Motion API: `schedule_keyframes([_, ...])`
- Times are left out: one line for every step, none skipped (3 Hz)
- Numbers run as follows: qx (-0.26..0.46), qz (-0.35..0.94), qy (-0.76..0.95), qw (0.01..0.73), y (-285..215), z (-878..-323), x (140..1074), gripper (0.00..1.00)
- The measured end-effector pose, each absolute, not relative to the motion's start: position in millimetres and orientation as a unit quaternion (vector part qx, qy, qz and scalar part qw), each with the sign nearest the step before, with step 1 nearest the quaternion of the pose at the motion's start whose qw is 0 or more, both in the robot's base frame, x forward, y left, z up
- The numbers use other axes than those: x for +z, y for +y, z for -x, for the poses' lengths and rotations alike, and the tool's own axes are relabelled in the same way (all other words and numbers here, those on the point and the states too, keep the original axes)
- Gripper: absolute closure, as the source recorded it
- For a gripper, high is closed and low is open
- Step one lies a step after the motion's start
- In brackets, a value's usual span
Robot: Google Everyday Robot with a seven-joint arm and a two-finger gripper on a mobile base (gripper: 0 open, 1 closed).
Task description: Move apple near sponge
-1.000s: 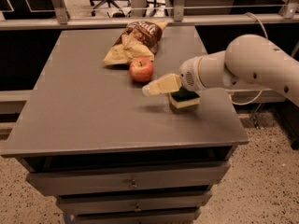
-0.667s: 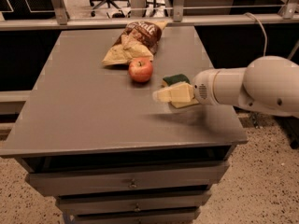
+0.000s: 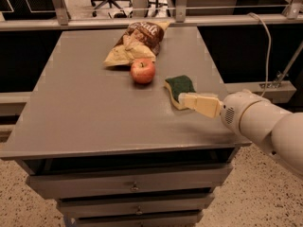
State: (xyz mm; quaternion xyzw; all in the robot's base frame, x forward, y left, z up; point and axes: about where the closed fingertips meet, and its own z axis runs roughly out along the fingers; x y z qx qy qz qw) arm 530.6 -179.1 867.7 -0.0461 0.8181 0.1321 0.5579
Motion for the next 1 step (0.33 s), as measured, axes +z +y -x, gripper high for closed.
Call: schedule_keyframes([0.132, 0.046, 0.818, 0.558, -179.1, -530.6, 867.7, 0.00])
